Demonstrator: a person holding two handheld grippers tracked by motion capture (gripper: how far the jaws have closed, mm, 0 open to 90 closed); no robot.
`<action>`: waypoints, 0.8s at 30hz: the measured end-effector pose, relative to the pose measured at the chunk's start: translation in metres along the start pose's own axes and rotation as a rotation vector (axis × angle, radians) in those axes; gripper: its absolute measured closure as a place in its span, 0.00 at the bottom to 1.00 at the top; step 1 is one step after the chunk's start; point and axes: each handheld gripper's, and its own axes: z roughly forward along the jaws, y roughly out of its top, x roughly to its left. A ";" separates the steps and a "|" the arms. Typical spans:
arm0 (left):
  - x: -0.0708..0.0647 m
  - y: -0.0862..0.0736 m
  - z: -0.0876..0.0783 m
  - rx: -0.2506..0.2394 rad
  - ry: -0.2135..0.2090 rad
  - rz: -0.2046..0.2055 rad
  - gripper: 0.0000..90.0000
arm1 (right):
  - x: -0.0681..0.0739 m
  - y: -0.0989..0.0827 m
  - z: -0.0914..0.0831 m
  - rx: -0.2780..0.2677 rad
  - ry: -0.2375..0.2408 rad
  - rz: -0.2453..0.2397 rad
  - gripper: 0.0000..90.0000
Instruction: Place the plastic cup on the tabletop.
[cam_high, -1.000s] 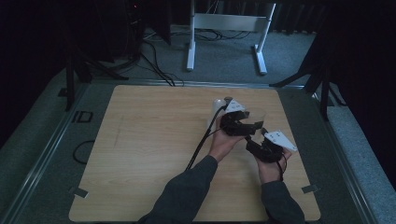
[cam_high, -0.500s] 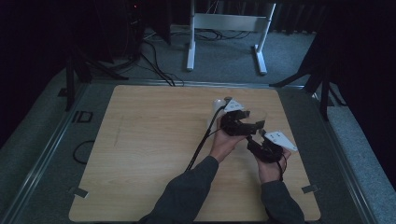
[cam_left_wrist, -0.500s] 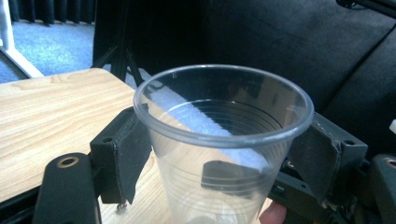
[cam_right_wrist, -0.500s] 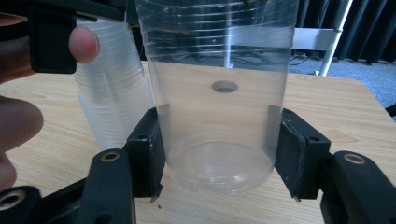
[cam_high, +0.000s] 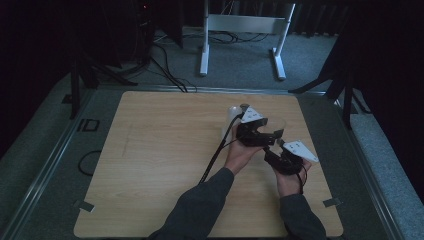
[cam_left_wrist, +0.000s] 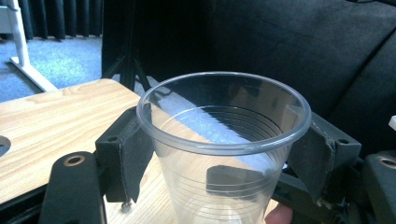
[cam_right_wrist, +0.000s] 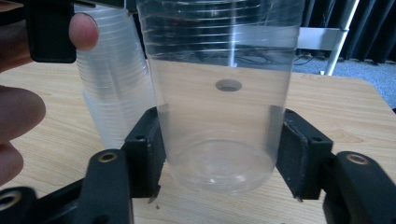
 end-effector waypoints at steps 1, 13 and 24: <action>0.000 0.000 0.000 0.000 0.000 0.000 0.30 | 0.000 0.000 0.000 0.000 0.000 0.000 0.43; 0.000 -0.002 -0.001 0.006 0.039 0.047 0.30 | -0.001 -0.002 -0.002 0.008 0.000 0.001 0.33; 0.005 -0.004 -0.002 0.014 0.077 0.060 0.30 | -0.001 -0.001 -0.007 -0.005 0.008 -0.006 0.33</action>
